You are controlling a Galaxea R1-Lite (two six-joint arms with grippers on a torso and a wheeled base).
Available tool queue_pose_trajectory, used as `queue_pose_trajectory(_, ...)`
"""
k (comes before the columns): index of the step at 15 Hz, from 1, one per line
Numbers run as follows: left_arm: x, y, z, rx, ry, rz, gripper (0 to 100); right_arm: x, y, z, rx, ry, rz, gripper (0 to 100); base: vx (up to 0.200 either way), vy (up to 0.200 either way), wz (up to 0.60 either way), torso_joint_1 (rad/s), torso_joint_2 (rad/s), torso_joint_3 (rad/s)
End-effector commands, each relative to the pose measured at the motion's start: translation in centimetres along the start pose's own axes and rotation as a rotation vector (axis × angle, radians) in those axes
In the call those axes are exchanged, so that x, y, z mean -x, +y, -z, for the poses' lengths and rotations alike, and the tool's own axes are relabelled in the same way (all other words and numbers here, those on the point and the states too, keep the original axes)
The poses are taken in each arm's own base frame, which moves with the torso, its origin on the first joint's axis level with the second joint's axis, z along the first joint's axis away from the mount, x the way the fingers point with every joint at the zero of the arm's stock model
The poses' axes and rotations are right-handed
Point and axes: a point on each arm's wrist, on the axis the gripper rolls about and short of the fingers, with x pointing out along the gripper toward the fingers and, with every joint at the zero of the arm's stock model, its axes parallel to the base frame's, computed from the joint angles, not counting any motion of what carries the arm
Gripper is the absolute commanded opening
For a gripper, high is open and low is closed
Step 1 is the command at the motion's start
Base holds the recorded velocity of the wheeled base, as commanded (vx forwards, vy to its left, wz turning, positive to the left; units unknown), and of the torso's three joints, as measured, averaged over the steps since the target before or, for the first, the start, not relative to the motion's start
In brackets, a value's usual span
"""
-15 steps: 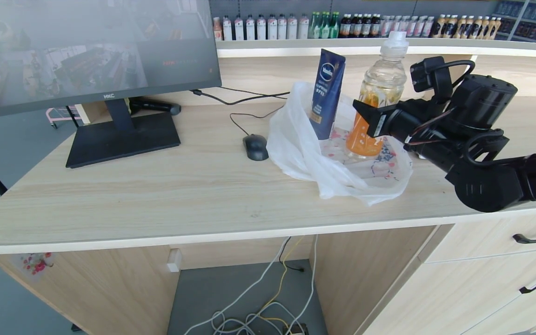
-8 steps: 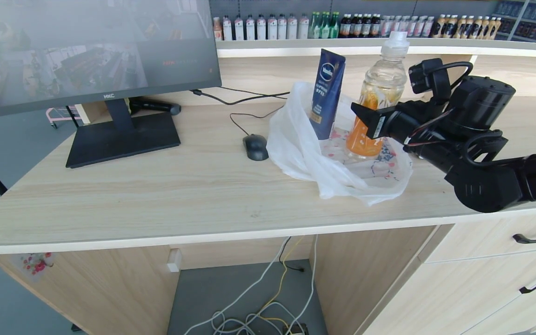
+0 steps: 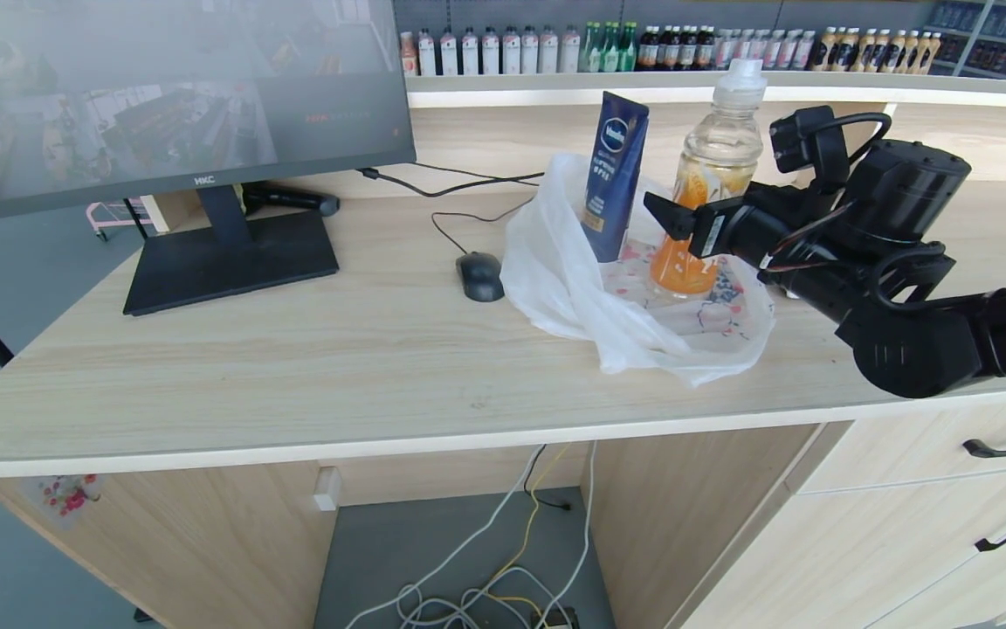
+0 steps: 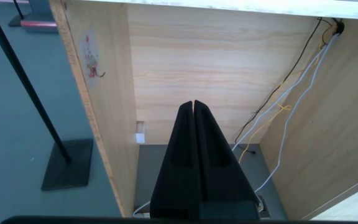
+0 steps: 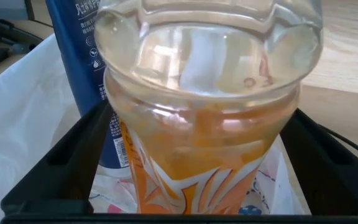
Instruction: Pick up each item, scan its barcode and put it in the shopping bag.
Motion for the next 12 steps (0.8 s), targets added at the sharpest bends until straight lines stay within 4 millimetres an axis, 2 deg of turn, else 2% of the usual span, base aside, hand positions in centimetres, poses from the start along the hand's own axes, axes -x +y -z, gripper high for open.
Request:
queue_pose_trajectory(1,0.0,0.0,0.0,0.000,0.000,0.000,0,0.1,0.0,-0.2,0.001,-0.004,0.000,100,0.000,0.000,0.00,0.000,0.00,0.000)
queue_pose_trajectory(5,0.0,0.0,0.0,0.000,0.000,0.000,0,0.7,0.1,-1.0,0.003,-0.016,-0.023,100,0.000,0.000,0.00,0.000,0.00,0.000)
queue_pose_trajectory(8,0.0,0.0,0.0,0.000,0.000,0.000,0,2.6,0.2,-2.5,0.003,-0.031,-0.021,100,0.000,0.000,0.00,0.000,0.00,0.000)
queue_pose_trajectory(10,0.0,0.0,0.0,0.000,0.000,0.000,0,7.1,0.5,-4.4,0.002,-0.037,-0.019,100,0.000,0.000,0.00,0.000,0.00,0.000)
queue_pose_trajectory(11,0.0,0.0,0.0,0.000,0.000,0.000,0,8.3,0.6,-4.6,-0.002,-0.039,-0.019,100,0.000,0.000,0.00,0.000,0.00,0.000)
queue_pose_trajectory(12,0.0,0.0,0.0,0.000,0.000,0.000,0,11.7,1.0,-4.9,-0.024,-0.049,-0.018,100,0.000,0.000,0.00,0.000,0.00,0.000)
